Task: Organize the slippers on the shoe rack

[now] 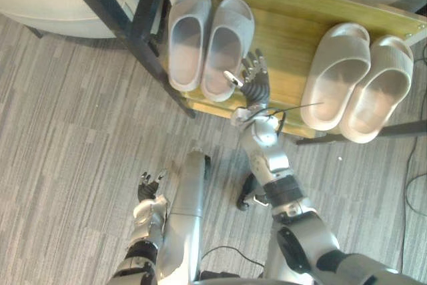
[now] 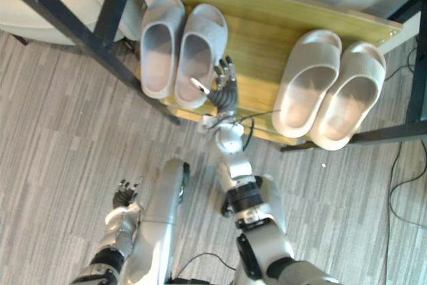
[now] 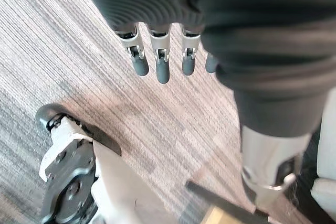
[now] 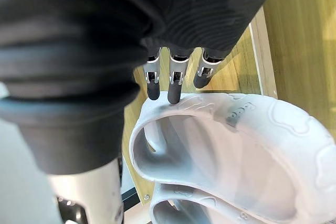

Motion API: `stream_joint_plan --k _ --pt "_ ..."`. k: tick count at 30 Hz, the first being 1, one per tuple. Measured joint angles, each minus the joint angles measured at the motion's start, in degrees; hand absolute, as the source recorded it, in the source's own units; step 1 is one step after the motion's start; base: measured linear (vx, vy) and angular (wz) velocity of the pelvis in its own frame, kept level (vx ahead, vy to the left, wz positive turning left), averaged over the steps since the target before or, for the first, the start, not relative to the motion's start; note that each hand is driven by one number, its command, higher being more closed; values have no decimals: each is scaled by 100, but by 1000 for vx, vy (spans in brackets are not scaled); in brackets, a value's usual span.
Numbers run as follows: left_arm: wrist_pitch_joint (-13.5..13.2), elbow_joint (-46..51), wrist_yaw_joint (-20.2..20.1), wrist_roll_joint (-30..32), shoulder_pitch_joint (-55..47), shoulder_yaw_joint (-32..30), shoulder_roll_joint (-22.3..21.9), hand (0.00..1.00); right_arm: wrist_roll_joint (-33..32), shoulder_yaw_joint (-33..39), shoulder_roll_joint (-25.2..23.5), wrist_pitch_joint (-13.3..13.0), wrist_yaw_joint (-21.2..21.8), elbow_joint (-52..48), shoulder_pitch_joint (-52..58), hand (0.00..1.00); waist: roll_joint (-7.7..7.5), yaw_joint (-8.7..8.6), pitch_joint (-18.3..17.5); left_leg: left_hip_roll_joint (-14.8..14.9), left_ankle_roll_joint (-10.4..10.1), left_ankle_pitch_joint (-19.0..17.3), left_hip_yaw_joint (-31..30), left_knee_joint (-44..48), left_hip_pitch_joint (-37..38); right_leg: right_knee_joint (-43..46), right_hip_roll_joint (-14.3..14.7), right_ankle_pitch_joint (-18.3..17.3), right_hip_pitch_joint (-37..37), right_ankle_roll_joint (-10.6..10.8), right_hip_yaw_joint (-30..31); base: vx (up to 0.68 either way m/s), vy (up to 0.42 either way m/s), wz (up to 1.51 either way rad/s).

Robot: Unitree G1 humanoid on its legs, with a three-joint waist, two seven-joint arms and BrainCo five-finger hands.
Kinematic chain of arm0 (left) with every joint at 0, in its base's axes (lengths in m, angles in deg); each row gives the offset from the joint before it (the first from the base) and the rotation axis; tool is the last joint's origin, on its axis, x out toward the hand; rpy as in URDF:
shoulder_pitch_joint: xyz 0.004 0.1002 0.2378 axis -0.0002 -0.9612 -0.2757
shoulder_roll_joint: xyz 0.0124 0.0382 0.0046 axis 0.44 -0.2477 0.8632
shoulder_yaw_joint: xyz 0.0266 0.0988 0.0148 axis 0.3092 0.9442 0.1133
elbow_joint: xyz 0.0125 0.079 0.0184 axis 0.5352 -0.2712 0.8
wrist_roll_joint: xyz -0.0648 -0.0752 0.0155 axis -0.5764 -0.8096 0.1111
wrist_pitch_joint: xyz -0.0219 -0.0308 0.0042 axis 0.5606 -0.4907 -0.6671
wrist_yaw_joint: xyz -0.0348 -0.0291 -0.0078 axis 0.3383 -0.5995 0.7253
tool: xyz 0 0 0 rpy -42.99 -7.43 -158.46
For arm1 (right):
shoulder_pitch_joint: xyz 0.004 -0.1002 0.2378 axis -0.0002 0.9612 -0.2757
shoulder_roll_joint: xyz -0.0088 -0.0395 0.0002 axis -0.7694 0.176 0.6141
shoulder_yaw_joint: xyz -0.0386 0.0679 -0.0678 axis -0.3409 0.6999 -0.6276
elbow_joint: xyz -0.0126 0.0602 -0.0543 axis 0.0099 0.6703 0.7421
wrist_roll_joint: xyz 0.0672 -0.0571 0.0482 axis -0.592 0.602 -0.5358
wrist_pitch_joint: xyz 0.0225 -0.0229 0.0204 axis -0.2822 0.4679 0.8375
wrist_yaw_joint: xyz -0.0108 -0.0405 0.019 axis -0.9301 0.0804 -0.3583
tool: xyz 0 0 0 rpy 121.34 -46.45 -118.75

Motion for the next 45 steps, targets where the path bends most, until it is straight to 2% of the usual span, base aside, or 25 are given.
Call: stream_joint_plan --k 5,9,12,17,22,24,26,30,32,36,39,40,41,45 --pt "13 -2 0 0 0 -1 0 0 35 3 27 10 -8 -3 2 0 0 -1 0 -8 -3 2 -14 1 -3 6 -10 0 7 0 -18 0 0 0" --pt "13 -1 0 0 11 -1 -1 0 411 18 40 127 -43 -161 106 0 -3 -8 4 -11 -3 3 -17 5 7 6 -11 0 23 0 -20 0 0 0" --pt "9 30 -7 -9 62 -4 3 0 835 24 39 190 -80 -718 522 0 -27 -24 164 -12 5 -13 -25 7 189 -2 -9 -31 230 55 -25 0 0 0" --pt "3 30 -32 4 43 -34 22 0 1340 16 48 194 -23 -1623 1382 0 -70 -84 187 16 63 -83 -10 21 418 -56 15 -50 480 88 -21 -5 12 -2" --pt "-113 120 -140 27 -239 10 31 0 1611 -76 46 170 235 -2326 2435 0 -157 -157 218 58 109 -95 120 -414 1179 -521 25 9 1194 176 -23 21 24 -6" --pt "-152 208 -177 22 -503 84 108 0 1832 -288 124 162 454 -2562 2941 0 -232 -192 194 120 179 -31 281 -932 1750 -1000 38 122 1717 201 -35 71 -8 -4" --pt "-180 232 -241 23 -643 134 143 0 1842 -371 153 150 567 -2632 3113 0 -240 -235 189 133 185 12 329 -1173 2024 -1243 63 179 1971 215 -43 90 -3 -3" --pt "-214 218 -408 25 -1035 437 314 0 2112 -542 465 67 959 -2700 3586 0 -347 -313 -46 206 189 235 539 -2075 2854 -2178 139 521 2764 173 -116 152 35 -7" --pt "-235 104 -543 45 -1147 779 424 0 2287 -571 590 30 1190 -2643 3879 0 -415 -359 -227 178 225 419 680 -2743 3442 -2828 161 734 3290 235 -144 204 55 -7" --pt "-228 -269 -766 344 -1210 1454 649 0 2485 -666 818 -48 1536 -1713 4206 0 -509 -504 -677 87 281 911 907 -4212 4437 -4241 280 1317 4146 349 -148 179 71 -16" --pt "-224 -437 -819 498 -1335 1712 648 0 2731 -616 1067 6 1712 -748 4391 0 -445 -639 -997 -37 335 1355 1032 -5346 5105 -5371 377 1809 4751 489 -154 163 89 -7" --pt "-224 -437 -819 498 -1335 1712 648 0 2731 -616 1067 6 1712 -748 4391 0 -445 -639 -997 -37 335 1355 1032 -5346 5105 -5371 377 1809 4751 489 -154 146 90 -2" --pt "-217 -452 -853 516 -1433 1849 650 0 2841 -525 1161 47 1737 -260 4466 0 -365 -700 -1119 -108 366 1577 1059 -5877 5420 -5932 422 2063 5066 543 -168 113 73 -2" --pt "-218 -434 -920 714 -1611 2057 558 0 3197 -76 1325 149 1740 637 4661 0 -147 -733 -1425 -234 415 1916 1145 -6796 6052 -6887 490 2488 5679 658 -178 126 66 -5"
